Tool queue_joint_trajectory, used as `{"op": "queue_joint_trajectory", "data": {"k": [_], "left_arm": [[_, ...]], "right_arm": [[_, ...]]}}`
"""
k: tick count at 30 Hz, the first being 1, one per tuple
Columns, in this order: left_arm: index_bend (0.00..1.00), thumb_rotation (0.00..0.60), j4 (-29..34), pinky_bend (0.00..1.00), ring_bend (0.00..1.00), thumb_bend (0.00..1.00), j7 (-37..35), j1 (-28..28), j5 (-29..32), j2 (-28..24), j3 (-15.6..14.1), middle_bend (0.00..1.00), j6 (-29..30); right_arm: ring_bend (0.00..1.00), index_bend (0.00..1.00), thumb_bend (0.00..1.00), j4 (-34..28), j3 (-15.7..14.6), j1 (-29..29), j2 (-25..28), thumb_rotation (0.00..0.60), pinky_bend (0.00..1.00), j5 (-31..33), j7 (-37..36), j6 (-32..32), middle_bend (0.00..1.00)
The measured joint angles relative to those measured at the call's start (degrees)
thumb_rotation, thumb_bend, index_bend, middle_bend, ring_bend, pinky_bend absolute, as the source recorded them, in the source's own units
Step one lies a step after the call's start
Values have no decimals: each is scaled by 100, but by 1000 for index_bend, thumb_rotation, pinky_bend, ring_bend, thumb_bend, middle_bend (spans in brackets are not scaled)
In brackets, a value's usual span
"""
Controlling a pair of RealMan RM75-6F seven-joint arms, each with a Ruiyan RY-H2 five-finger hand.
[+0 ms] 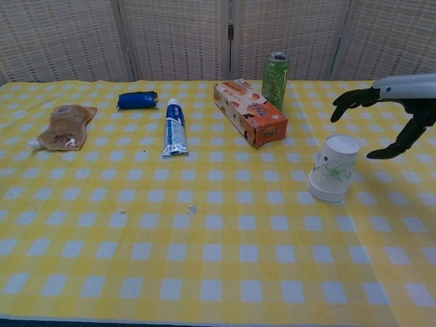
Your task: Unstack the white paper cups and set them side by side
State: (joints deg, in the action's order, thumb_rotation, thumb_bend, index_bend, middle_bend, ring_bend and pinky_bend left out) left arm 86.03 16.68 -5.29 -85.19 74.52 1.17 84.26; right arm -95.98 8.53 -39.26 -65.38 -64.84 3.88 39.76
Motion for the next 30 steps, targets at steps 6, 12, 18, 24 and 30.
{"op": "queue_joint_trajectory", "data": {"k": [6,12,18,24,30], "left_arm": [[167,600,-52,0,125,382,-47,6,51,7,1,105,-28],[167,600,-101,0,124,382,-90,5,74,13,8,106,-44],[168,600,-140,0,124,382,-117,0,96,25,12,105,-64],[167,600,-151,0,124,382,-109,1,100,31,8,106,-66],[167,600,-143,0,122,382,-104,5,99,25,10,106,-51]], "right_arm": [[62,234,314,85,-42,-259,-140,600,35,393,277,-162,68],[71,263,359,124,-110,-392,-221,600,37,619,414,-195,78],[73,296,380,132,-160,-464,-243,600,42,745,474,-150,89],[78,322,400,130,-211,-496,-246,600,43,807,486,-101,97],[86,350,426,114,-232,-505,-247,600,46,790,475,-38,113]]}}
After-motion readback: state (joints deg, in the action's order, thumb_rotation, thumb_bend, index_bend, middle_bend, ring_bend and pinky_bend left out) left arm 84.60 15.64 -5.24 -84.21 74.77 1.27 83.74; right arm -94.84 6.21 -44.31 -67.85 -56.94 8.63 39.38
